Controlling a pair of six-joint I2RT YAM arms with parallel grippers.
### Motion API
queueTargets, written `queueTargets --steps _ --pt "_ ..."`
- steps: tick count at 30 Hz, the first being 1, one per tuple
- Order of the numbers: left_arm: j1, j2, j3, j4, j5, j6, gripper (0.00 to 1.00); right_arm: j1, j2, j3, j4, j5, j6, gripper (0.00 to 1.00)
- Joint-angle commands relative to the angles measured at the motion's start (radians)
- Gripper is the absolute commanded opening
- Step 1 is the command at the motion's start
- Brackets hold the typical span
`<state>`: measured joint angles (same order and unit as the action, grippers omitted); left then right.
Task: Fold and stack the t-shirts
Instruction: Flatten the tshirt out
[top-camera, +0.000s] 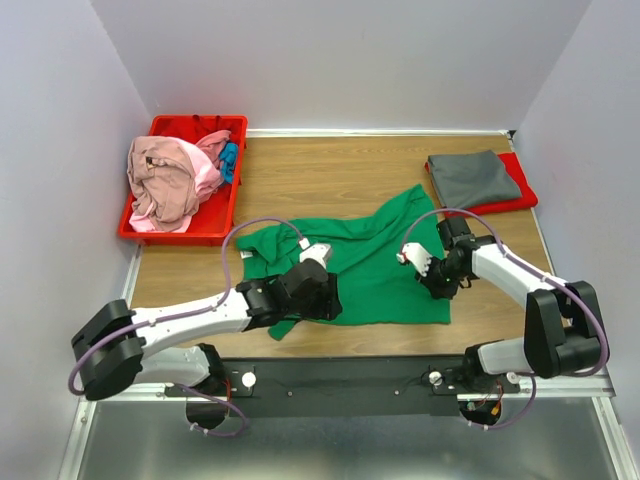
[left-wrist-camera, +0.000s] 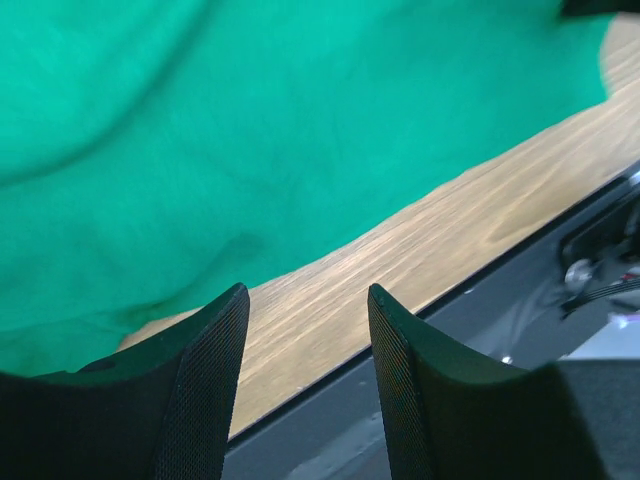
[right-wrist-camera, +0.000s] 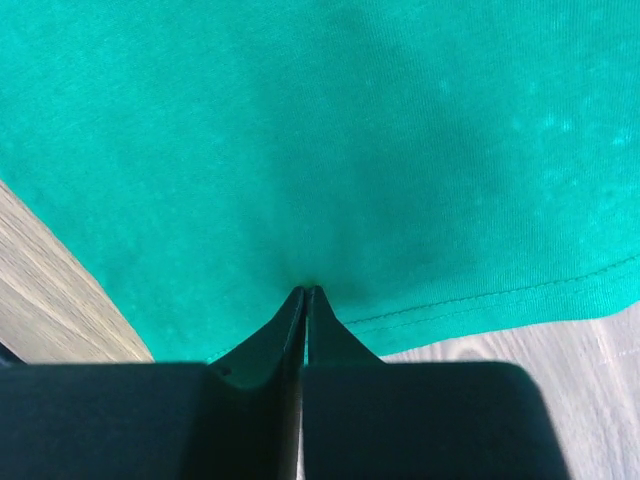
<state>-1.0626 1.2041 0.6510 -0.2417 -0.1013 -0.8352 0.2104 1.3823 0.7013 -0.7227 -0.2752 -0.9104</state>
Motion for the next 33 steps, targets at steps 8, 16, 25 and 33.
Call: queueTargets --steps 8,16,25,33 --pt "-0.005 -0.147 0.119 -0.162 -0.234 0.102 0.64 0.001 -0.019 -0.075 -0.090 0.243 -0.103 0.01" --pt "0.036 -0.133 0.159 -0.159 -0.279 0.179 0.72 0.000 -0.074 -0.115 -0.098 0.343 -0.140 0.00" --pt "0.184 -0.127 0.053 -0.002 -0.095 0.206 0.70 -0.031 -0.163 -0.096 -0.127 0.397 -0.180 0.01" --pt "0.191 0.014 0.102 0.022 -0.031 0.294 0.70 -0.029 -0.178 0.176 -0.237 0.070 -0.052 0.53"
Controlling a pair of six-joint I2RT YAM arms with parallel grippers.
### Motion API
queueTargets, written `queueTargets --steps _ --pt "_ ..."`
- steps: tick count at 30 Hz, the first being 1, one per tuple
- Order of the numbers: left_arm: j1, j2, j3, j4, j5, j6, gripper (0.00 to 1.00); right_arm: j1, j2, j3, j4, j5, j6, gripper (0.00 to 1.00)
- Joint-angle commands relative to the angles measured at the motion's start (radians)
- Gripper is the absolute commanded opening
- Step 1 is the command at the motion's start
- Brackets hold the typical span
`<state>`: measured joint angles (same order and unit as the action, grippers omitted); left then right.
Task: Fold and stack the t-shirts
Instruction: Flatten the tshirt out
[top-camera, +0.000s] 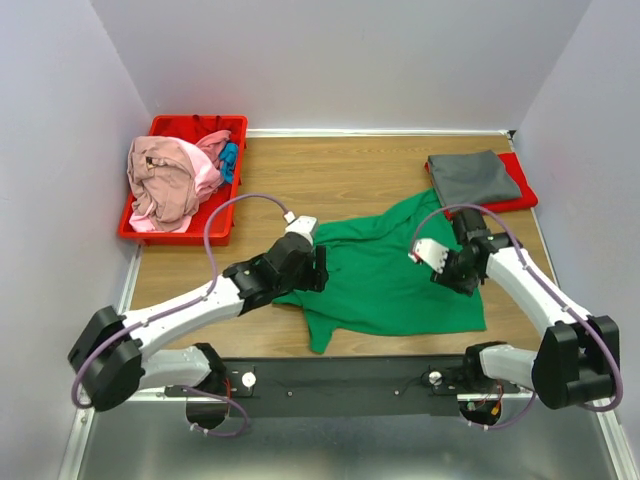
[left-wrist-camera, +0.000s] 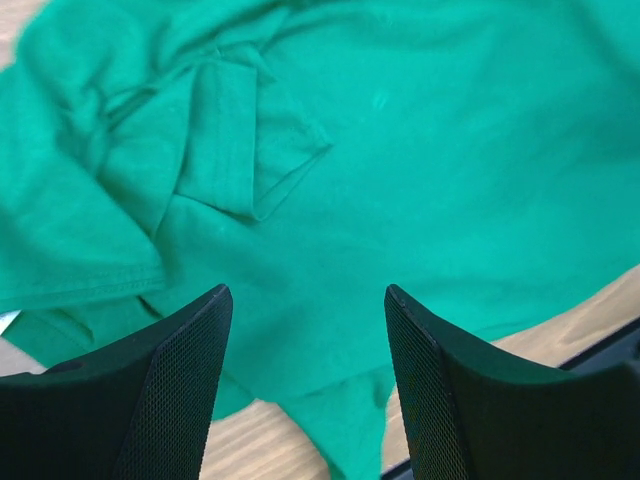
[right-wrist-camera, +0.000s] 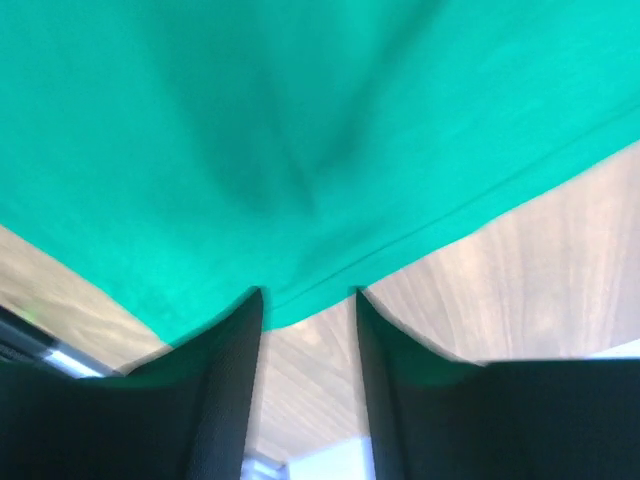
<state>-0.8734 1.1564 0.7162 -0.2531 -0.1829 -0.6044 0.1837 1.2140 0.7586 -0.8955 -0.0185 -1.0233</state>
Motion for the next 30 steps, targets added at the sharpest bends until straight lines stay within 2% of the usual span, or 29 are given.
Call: queueTargets --steps 1,6,7,10,15,23,26,30 --pt "0.002 0.080 0.045 0.032 0.046 0.074 0.70 -0.003 0.011 0.140 -0.071 -0.272 0.092 0.57" --pt "0.004 0.236 0.130 0.006 -0.030 0.117 0.63 -0.003 0.087 0.223 -0.050 -0.510 0.189 0.59" --pt "0.005 0.258 0.143 0.003 -0.039 0.115 0.57 -0.004 0.094 0.234 -0.039 -0.547 0.202 0.59" --pt "0.005 0.325 0.190 -0.012 -0.087 0.112 0.56 -0.004 0.122 0.232 0.015 -0.681 0.273 0.59" --pt "0.022 0.414 0.253 -0.024 -0.127 0.112 0.53 -0.004 0.142 0.200 0.119 -0.739 0.345 0.59" --pt "0.025 0.460 0.299 -0.067 -0.236 0.129 0.50 -0.007 0.116 0.153 0.152 -0.738 0.356 0.60" --pt "0.033 0.492 0.330 -0.081 -0.253 0.149 0.46 -0.006 0.124 0.150 0.155 -0.736 0.361 0.60" --pt "0.048 0.566 0.394 -0.101 -0.280 0.167 0.45 -0.006 0.119 0.145 0.156 -0.739 0.358 0.60"
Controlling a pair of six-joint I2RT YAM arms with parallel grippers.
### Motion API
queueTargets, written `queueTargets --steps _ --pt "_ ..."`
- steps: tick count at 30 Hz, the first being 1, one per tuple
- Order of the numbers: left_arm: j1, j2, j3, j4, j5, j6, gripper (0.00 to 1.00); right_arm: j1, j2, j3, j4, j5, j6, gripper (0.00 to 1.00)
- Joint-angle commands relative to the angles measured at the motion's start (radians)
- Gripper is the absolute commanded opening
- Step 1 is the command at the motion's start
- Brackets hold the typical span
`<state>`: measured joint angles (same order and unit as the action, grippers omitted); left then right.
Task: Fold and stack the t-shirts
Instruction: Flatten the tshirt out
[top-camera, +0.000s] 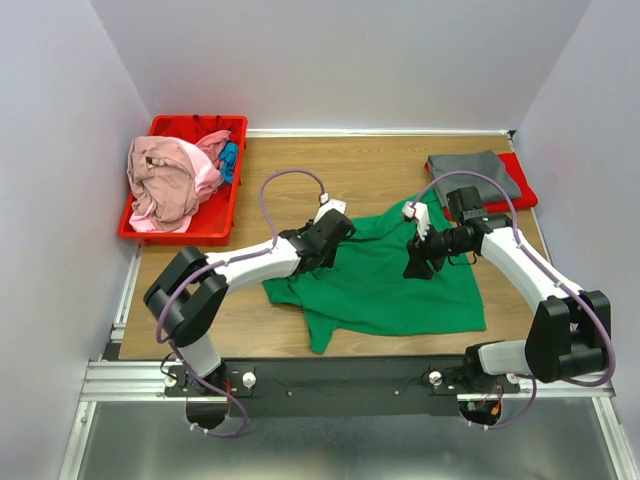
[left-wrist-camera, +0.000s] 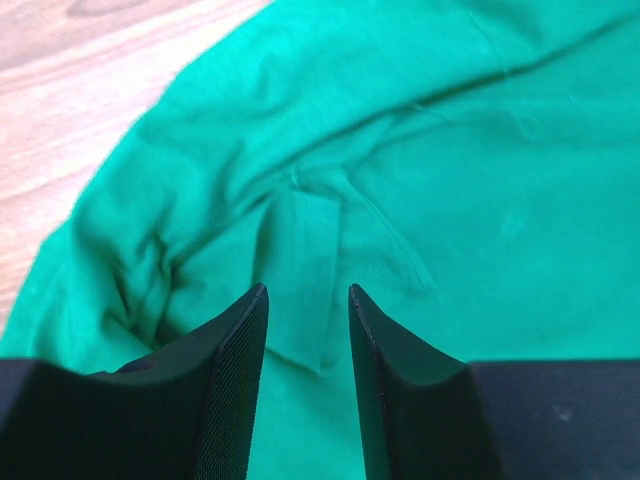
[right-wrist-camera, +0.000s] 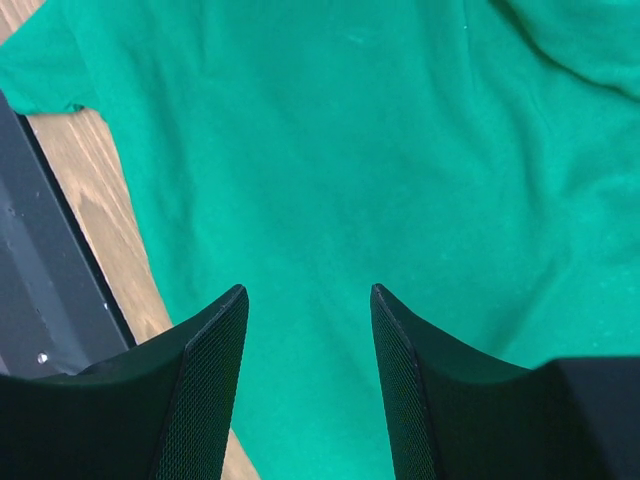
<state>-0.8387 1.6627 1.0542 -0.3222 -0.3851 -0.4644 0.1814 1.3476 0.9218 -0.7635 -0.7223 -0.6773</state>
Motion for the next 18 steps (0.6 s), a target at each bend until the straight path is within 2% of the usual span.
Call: queueTargets --steps 1,9,13,18 --pt "0.019 0.072 0.066 -0.035 -0.089 0.036 0.45 -0.003 -0.015 -0.021 0.026 -0.035 0.012 0.60" --pt "0.029 0.176 0.158 -0.097 -0.162 0.053 0.43 -0.005 -0.022 -0.028 0.026 -0.026 0.012 0.60" --pt "0.027 0.187 0.156 -0.094 -0.167 0.063 0.42 -0.008 -0.027 -0.031 0.026 -0.025 0.013 0.60" --pt "0.029 0.204 0.155 -0.097 -0.159 0.070 0.33 -0.010 -0.027 -0.031 0.027 -0.014 0.012 0.60"
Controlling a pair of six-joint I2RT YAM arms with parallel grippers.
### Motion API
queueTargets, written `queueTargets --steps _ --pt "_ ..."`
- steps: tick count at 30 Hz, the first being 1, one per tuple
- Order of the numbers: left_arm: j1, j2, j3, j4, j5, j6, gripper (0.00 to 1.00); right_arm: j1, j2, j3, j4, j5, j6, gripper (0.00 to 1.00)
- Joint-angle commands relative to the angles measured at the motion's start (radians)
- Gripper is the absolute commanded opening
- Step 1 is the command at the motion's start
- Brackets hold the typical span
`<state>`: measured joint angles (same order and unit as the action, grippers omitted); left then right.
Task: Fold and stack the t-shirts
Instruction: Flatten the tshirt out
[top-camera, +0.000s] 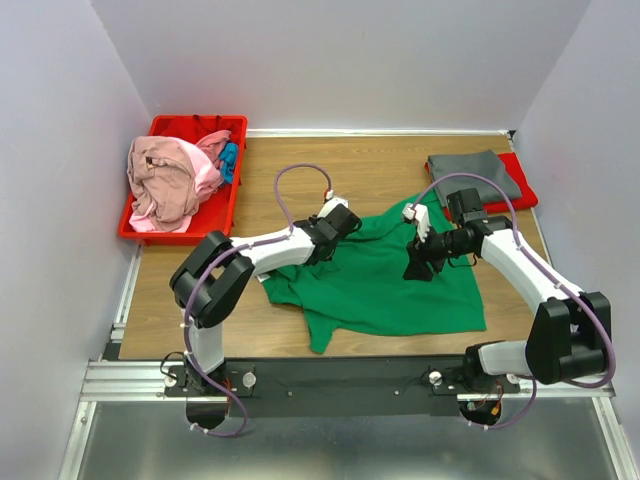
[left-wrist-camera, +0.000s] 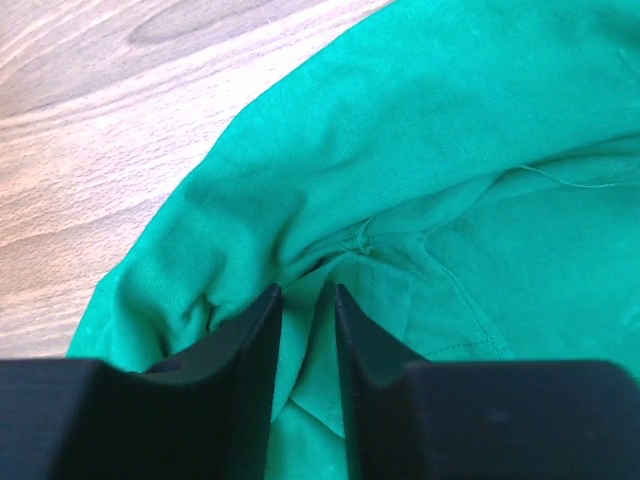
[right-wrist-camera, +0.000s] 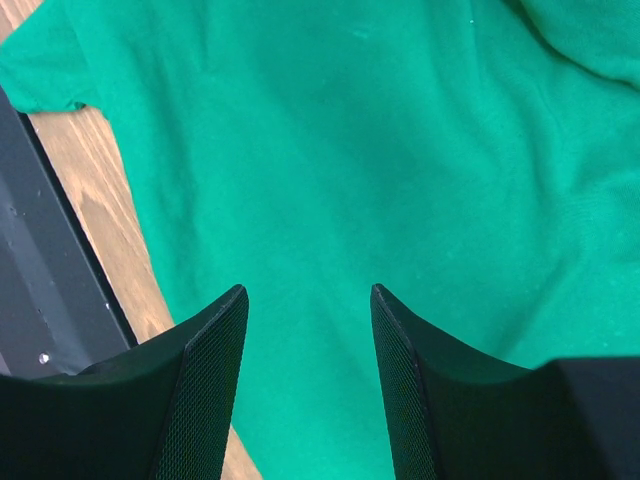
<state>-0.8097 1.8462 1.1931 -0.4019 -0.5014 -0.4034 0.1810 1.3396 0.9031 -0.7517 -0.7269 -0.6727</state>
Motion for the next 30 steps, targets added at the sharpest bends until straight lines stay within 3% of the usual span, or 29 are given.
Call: queueTargets --steps 1,3,6,7,13,19,30 --pt "0.000 0.021 0.016 -0.015 -0.043 0.011 0.29 -0.011 -0.019 -0.012 0.015 -0.009 0.007 0.60" --pt "-0.002 0.022 0.013 -0.011 -0.042 0.012 0.24 -0.012 -0.022 -0.012 0.017 -0.011 0.009 0.60" --pt "0.000 0.015 0.017 -0.020 -0.048 0.015 0.02 -0.014 -0.020 -0.012 0.017 -0.011 0.010 0.60" --pt "0.000 0.007 0.019 -0.023 -0.052 0.011 0.00 -0.014 -0.022 -0.012 0.017 -0.012 0.010 0.60" --pt "0.009 -0.132 0.028 -0.029 -0.071 0.014 0.00 -0.020 -0.025 -0.012 0.017 -0.012 0.010 0.60" --pt "0.082 -0.223 0.034 0.014 0.020 0.052 0.00 -0.025 -0.034 -0.013 0.017 -0.014 0.012 0.60" --pt "0.167 -0.237 0.069 0.055 0.191 0.129 0.00 -0.031 -0.040 -0.013 0.017 -0.019 0.012 0.60"
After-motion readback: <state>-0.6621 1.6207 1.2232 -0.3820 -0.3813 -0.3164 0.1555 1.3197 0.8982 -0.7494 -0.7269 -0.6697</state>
